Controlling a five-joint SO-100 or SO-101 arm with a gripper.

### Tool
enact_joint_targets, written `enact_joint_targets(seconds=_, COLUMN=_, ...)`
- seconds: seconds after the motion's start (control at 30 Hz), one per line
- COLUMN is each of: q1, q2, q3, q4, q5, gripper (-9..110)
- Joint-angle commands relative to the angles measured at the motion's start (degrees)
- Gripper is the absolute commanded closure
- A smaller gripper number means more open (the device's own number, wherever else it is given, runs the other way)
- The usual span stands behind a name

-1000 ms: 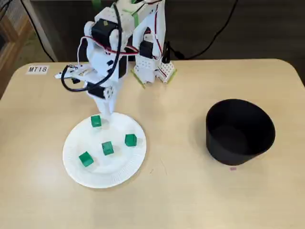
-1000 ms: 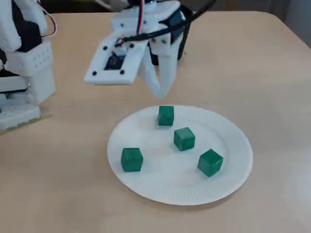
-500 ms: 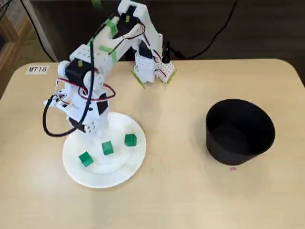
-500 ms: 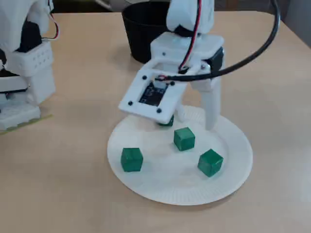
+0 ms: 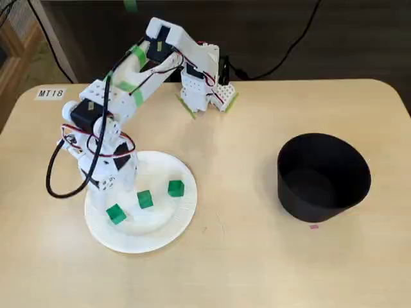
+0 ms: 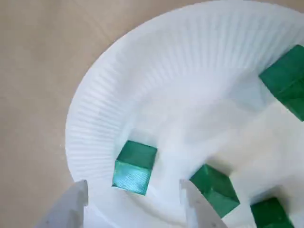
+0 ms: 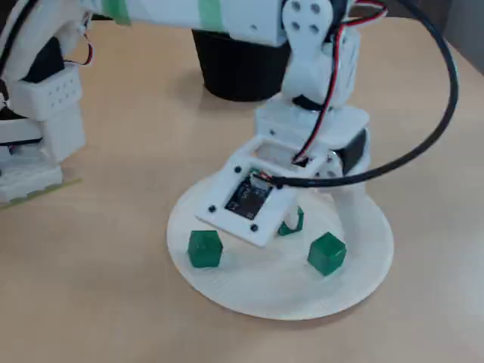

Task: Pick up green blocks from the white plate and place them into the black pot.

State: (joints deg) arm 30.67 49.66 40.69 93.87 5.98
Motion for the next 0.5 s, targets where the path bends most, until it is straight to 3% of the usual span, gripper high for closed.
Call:
enact_joint_targets(seconds=0.0, q1=-0.2, q2=-0.6, q3=-4.4, q4=0.9, q5=0.4, gripper=73)
enact_joint_targets(seconds=0.3, q1=-0.7, q2=-5.5, q3=-8.2, q4=0.9, q5=1.0, gripper=77)
enact_joint_targets(seconds=0.47, q1=-1.2, q2=-10.4, q3=-13.3, q4=0.9, q5=2.7, gripper=91)
